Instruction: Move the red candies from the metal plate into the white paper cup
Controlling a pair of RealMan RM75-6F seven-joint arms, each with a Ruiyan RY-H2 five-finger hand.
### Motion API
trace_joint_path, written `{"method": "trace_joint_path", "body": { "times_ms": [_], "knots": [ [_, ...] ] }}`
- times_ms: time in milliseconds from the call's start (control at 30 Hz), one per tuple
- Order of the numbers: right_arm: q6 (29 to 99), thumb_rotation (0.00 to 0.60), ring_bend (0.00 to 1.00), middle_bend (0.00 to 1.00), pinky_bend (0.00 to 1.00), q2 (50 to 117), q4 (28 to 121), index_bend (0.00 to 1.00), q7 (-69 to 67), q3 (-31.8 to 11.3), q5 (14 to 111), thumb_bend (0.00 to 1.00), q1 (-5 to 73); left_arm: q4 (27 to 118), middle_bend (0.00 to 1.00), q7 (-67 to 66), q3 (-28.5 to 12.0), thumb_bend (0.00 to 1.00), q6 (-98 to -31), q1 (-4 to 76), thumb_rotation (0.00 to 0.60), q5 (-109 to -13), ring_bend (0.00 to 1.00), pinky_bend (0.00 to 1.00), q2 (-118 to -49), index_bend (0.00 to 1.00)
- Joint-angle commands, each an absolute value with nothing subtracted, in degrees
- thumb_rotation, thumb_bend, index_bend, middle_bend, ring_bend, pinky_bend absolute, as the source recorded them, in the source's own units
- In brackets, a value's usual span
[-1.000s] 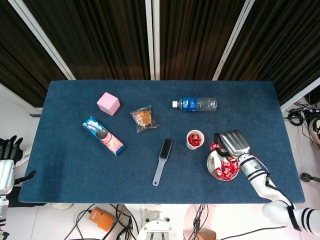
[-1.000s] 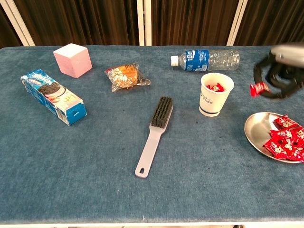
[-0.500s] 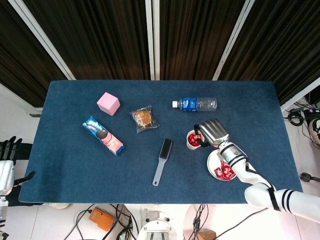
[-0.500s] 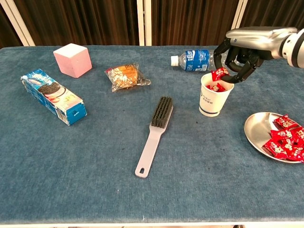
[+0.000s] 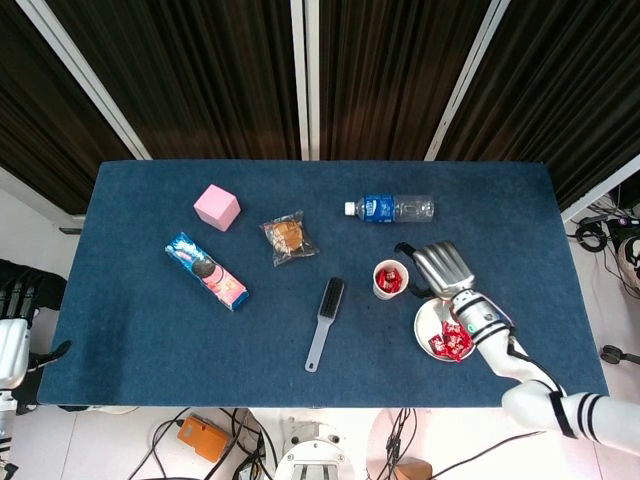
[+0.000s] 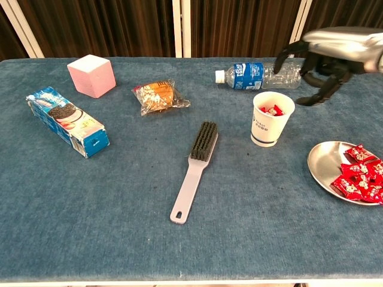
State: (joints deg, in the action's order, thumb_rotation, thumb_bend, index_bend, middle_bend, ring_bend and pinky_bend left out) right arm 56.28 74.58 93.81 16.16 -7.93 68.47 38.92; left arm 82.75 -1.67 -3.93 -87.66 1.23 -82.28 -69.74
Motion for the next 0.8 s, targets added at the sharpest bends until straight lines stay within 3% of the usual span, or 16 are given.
{"method": "trace_joint_path", "body": {
  "times_ms": [33, 267, 800],
  "knots": [
    [59.8, 0.600, 1.00, 0.88, 1.00, 70.3, 96.2, 0.43, 14.4, -4.1, 72.0, 0.41, 34.3, 82.7, 0.00, -1.6, -3.9, 0.00, -87.6, 1.4, 0.600, -82.4, 0.00, 0.00, -69.8, 0.00],
    [59.2, 0.600, 1.00, 0.88, 1.00, 68.9, 93.5, 0.45, 17.0, 1.9, 73.0, 0.41, 30.1, 83.1, 0.00, -1.9, -3.9, 0.00, -88.0, 1.5, 0.600, -83.0, 0.00, 0.00, -70.0, 0.00],
    [55.7, 0.600, 1.00, 0.88, 1.00, 74.6, 84.1, 0.47, 19.5, 2.2, 74.9, 0.41, 30.6, 84.7, 0.00, -3.1, -3.8, 0.00, -88.8, 1.1, 0.600, -83.0, 0.00, 0.00, -69.4, 0.00]
  ]
}}
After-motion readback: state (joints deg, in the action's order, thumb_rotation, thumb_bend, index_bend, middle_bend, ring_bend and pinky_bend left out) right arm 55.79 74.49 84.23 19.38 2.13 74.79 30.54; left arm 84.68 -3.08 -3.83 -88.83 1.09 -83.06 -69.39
